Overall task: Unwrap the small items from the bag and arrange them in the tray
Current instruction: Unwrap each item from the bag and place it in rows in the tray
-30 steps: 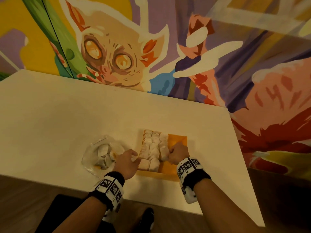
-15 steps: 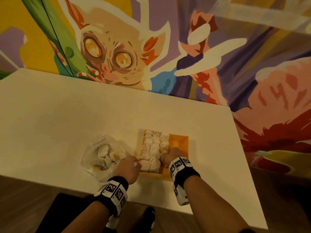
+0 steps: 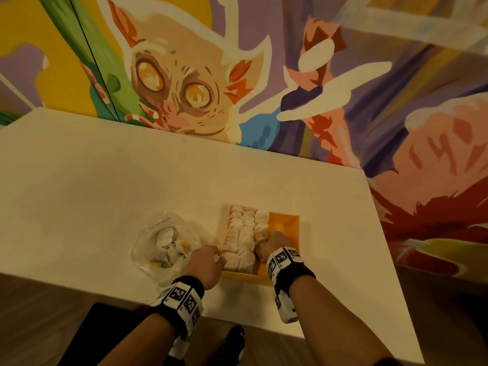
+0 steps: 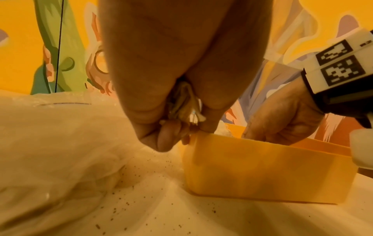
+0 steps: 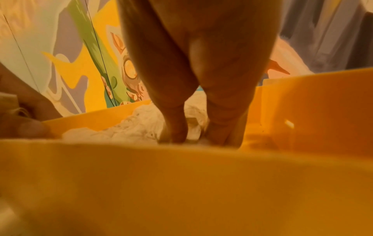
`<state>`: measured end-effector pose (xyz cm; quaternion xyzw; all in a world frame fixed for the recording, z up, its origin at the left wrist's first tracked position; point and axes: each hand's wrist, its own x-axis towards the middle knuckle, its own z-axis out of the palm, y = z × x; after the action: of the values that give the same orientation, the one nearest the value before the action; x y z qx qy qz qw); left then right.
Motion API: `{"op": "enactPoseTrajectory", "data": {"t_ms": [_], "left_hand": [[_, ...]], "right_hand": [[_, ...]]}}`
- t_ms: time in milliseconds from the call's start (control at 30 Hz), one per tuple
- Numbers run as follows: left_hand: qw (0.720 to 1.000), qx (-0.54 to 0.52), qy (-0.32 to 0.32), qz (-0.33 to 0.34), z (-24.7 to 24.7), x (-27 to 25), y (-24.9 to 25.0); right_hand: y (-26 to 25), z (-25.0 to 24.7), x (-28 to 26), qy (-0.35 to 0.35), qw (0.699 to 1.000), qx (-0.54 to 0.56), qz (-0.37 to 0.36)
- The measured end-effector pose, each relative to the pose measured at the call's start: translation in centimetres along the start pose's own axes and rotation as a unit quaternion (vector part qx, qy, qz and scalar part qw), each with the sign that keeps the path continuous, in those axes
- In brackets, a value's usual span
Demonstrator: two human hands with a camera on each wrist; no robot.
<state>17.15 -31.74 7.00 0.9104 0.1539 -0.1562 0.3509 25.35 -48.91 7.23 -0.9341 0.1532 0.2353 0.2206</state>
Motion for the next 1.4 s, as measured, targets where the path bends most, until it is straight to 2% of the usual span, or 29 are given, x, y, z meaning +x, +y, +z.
{"op": "enactPoseTrajectory", "data": {"t_ms": [167,233,300,367,433,500,567,633,767,967,1267,1400], "left_hand": [[0.997,-0.079,0.019,0.020,-1.9,-1.5,1.1],[0.990,-0.135,0.018,0.036,-2.8,-2.2,1.5],[0.973,-0.226,-0.003,0.040,-3.6,-2.9,1.8],[0.951,-0.303,-0.038,0.040,-4.3,-3.4,2.0],[0.931,-0.354,-0.071,0.050,-4.8,-4.0,2.2],[0.918,-0.379,-0.093,0.063,-5.2,-4.3,2.5],[0.907,-0.398,-0.111,0.084,-5.6,-4.6,2.6],[0.900,-0.407,-0.123,0.094,-5.8,-4.7,2.5],[0.889,-0.426,-0.144,0.089,-6.2,-4.9,2.4],[0.870,-0.459,-0.162,0.072,-6.2,-5.3,2.6],[0.881,-0.452,-0.123,0.072,-6.2,-5.8,2.6],[0.870,-0.470,-0.129,0.073,-6.3,-5.7,2.3]], "right_hand": [[0.5,-0.7,-0.6,0.002,0.999,0.039,-0.002],[0.5,-1.1,-1.1,0.018,0.997,0.065,-0.031],[0.1,-1.4,-2.2,0.048,0.984,0.135,-0.106],[-0.7,-1.6,-4.1,0.043,0.955,0.216,-0.201],[-1.7,-1.8,-6.1,-0.014,0.925,0.255,-0.280],[-2.4,-1.7,-7.3,-0.086,0.910,0.248,-0.321],[-2.6,-1.5,-7.7,-0.122,0.906,0.230,-0.335],[-2.5,-1.6,-8.2,-0.128,0.897,0.243,-0.345],[-2.3,-1.8,-8.6,-0.089,0.896,0.240,-0.362],[-2.0,-2.1,-9.1,-0.070,0.901,0.260,-0.341],[-1.4,-3.4,-9.9,-0.080,0.883,0.336,-0.319],[-1.4,-3.8,-9.9,-0.090,0.873,0.366,-0.310]]}}
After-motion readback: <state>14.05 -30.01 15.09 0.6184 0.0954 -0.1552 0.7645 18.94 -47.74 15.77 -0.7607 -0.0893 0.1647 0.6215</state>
